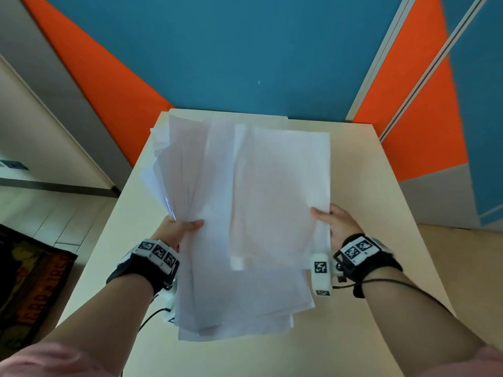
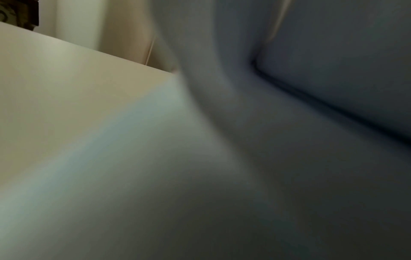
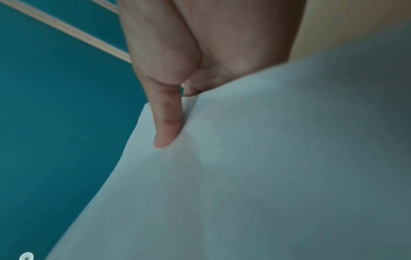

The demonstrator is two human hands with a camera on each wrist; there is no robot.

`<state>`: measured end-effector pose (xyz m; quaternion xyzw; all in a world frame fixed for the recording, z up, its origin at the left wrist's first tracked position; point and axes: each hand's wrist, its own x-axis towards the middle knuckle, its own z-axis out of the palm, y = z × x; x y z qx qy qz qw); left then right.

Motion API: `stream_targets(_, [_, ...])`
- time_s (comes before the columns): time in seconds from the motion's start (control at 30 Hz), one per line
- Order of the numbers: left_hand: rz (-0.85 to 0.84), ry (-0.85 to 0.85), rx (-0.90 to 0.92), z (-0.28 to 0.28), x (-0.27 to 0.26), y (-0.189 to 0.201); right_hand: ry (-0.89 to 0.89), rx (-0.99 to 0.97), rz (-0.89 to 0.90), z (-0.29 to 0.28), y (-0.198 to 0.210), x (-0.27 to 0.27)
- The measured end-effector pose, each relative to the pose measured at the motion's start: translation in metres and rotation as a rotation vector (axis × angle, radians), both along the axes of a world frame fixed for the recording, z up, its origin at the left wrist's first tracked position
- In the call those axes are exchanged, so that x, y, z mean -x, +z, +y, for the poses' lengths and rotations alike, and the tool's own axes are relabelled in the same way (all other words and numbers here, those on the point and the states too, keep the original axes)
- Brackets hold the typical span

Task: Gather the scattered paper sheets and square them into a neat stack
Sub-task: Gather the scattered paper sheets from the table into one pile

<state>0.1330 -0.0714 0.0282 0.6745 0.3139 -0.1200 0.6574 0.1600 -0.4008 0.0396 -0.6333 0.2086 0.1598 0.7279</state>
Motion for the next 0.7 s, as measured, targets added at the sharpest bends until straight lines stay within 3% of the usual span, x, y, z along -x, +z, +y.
stream_targets(0.17, [-0.063, -0.06, 0.08, -0.005, 0.01, 0.012, 0.131, -0.009, 0.099, 0.039, -0.004, 0.007])
stream_targets(0.27, [-0.104, -0.093, 0.013, -0.01, 0.015, 0.017, 0.252, 0.015, 0.171, 0.048, -0.005, 0.005])
stream_targets(0.33, [-0.156, -0.143, -0.035, -0.009, 0.019, 0.021, 0.242, 0.074, 0.157, 0.051, -0.005, 0.005])
stream_targets(0.43, [-0.161, -0.168, 0.04, -0.008, 0.019, 0.027, 0.172, 0.212, 0.038, 0.057, 0.002, 0.007])
stream_targets(0.53, [-0.223, -0.109, -0.049, -0.011, 0.01, 0.032, 0.106, 0.329, -0.155, 0.068, 0.02, 0.005])
stream_targets(0.7, [-0.413, 0.022, -0.016, -0.022, -0.018, 0.079, -0.053, 0.257, -0.394, 0.083, 0.071, -0.002])
